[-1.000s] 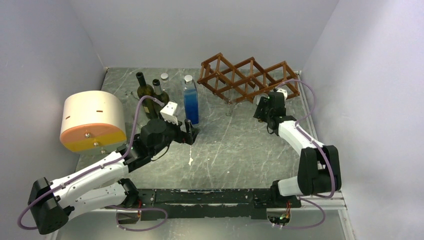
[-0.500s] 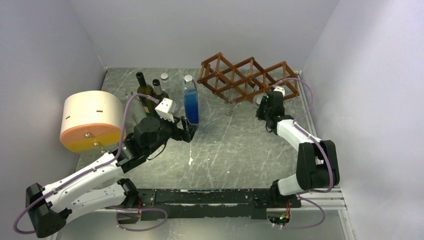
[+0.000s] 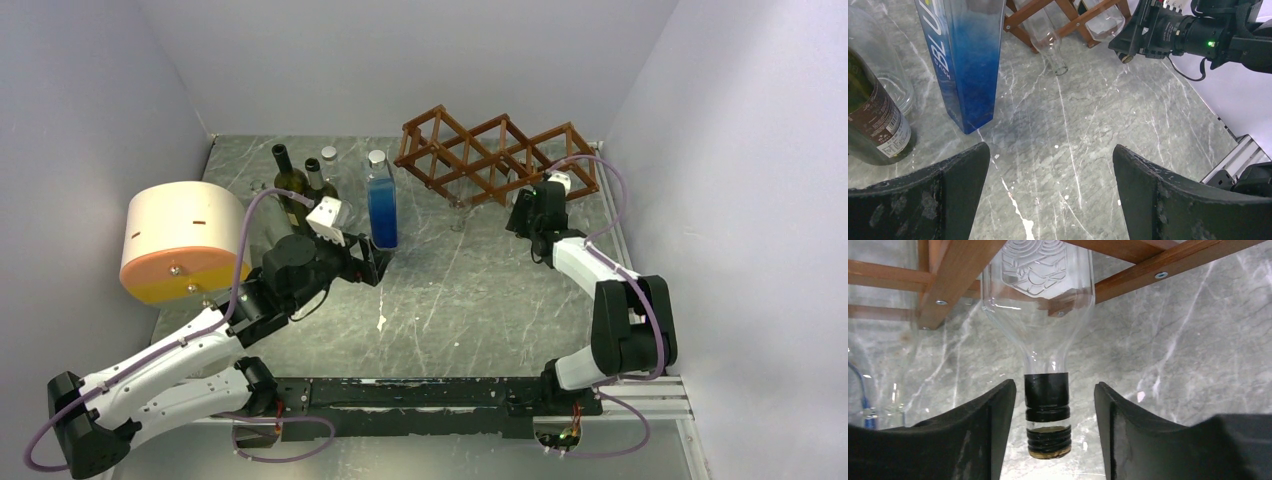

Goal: Put the wine bottle on the wine rack

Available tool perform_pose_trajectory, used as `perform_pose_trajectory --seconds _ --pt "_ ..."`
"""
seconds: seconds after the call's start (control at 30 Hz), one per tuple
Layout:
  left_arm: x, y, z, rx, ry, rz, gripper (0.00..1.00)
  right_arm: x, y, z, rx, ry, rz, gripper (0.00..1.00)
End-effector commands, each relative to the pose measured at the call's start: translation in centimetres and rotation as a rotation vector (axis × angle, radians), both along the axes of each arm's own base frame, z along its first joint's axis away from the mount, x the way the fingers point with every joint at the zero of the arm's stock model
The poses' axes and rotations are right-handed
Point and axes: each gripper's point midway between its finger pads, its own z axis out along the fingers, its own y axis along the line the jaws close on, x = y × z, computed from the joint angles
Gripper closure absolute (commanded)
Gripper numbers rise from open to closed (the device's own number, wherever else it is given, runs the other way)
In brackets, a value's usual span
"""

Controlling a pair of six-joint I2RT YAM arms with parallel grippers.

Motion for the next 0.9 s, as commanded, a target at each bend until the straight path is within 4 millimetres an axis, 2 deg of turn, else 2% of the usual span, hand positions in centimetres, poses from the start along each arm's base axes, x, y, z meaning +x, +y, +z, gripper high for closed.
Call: perform_pose_trajectory --seconds 0.0,0.1,0.23,0.37,0.53,0.67,0.73,0.87 --pt "0.3 0.3 1.7 -0.015 -0.024 0.017 0.03 0.2 -0.7 2.6 -0.008 -0.048 -0.043 0.33" --pt "0.6 0.7 2.1 -0.018 -0.024 0.048 0.03 -0.6 -0.7 4.3 0.002 -0.067 -0.044 0.29" --pt "1.0 1.6 2.9 -0.022 -0.034 0.098 0.03 -1.4 -0.2 7.7 0.035 -0.122 -0.018 0.28" --pt "1.3 2.9 4.4 0.009 -0.089 0.141 0.03 -1.8 1.7 11.5 0.084 -0.163 0.087 0.28" --pt "1.3 5.0 8.2 0.068 -0.180 0.186 0.03 -2.7 6.1 15.8 0.191 -0.268 0.316 0.30" --pt "1.1 6.5 10.3 0.082 -0.211 0.226 0.04 -3.5 10.0 19.2 0.262 -0.359 0.467 0.29" --pt "1.1 7.1 10.8 0.077 -0.218 0.250 0.04 -3.8 12.4 20.2 0.241 -0.398 0.542 0.27" --pt "0.9 7.9 11.2 0.061 -0.238 0.272 0.04 -4.7 18.7 21.7 0.119 -0.440 0.645 0.21"
